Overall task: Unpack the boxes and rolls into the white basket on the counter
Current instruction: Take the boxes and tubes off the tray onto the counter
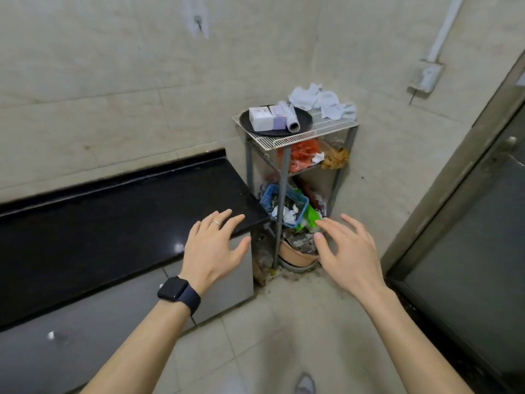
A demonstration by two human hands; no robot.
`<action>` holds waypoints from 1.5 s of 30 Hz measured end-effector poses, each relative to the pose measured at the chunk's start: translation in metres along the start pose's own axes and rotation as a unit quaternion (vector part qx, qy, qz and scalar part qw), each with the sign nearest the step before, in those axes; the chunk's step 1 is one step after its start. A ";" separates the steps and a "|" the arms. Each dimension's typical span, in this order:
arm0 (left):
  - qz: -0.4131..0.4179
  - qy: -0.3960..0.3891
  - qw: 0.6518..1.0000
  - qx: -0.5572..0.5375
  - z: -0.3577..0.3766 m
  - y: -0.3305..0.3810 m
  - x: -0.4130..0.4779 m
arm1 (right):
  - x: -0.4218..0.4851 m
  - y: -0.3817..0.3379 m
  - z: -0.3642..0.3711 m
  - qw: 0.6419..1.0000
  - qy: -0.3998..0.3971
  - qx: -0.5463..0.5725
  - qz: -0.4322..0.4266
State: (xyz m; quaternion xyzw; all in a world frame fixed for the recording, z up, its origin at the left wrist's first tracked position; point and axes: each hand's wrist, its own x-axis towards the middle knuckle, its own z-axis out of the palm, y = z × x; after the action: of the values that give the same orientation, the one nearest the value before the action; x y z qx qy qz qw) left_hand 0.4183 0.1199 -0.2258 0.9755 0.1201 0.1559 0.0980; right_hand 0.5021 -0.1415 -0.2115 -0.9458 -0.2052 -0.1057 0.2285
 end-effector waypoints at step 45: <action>-0.105 -0.112 0.983 0.103 0.203 0.034 0.697 | 0.695 0.121 0.188 0.941 -0.309 0.136 0.035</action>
State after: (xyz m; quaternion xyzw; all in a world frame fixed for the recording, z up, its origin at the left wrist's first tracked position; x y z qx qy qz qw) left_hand 1.1347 0.2413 -0.2118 0.9737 0.2253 0.0215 0.0254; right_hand 1.1963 0.0857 -0.2182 -0.8985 -0.2447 0.2290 0.2836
